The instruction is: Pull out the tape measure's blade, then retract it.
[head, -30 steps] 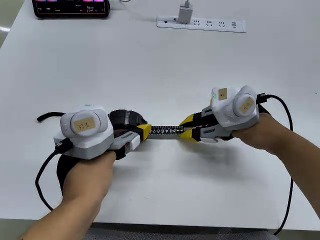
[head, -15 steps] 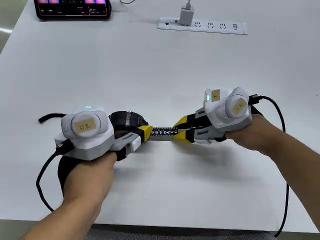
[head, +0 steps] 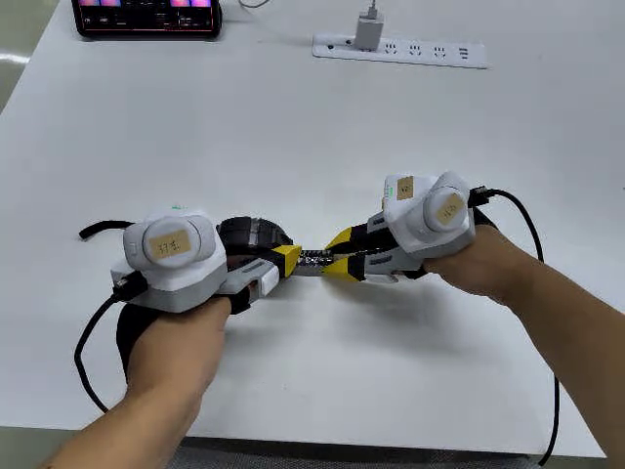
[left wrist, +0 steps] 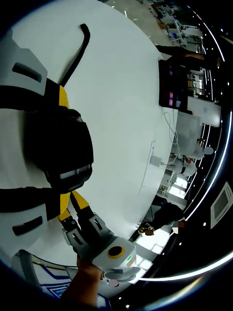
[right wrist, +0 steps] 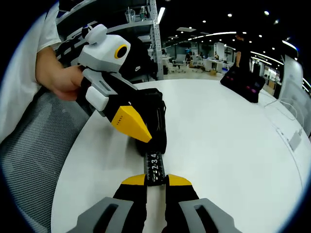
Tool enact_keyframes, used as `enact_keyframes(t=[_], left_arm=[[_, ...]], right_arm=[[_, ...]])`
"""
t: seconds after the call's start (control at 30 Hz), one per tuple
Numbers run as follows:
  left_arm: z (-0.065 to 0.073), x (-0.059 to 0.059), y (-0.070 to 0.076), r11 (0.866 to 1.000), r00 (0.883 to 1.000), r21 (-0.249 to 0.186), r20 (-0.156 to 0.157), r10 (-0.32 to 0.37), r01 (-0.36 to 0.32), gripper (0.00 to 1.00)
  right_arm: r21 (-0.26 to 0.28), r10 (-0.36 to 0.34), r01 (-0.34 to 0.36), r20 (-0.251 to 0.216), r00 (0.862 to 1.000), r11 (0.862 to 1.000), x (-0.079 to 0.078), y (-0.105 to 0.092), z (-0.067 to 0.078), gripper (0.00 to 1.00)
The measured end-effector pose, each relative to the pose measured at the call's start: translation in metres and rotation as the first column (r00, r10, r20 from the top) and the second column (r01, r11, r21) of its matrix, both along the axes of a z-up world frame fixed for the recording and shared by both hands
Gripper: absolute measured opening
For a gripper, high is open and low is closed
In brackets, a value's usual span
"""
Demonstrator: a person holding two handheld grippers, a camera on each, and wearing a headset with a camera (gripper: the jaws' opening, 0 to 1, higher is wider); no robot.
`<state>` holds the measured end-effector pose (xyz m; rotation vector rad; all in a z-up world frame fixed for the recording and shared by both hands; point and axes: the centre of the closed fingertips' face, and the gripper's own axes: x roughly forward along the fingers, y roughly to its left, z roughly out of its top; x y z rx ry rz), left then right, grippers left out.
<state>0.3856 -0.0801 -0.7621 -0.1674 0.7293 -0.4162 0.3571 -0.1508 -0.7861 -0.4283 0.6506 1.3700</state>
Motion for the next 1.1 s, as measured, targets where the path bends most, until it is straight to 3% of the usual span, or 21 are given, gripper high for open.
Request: enact_keyframes(t=[1.1], left_arm=[[-0.001,0.001,0.000,1.000,1.000,-0.008,-0.004,0.005,-0.005,0.59]], right_arm=[[0.029,0.025,-0.025,0.002,1.000,0.999,0.005,0.030,-0.003,0.10]])
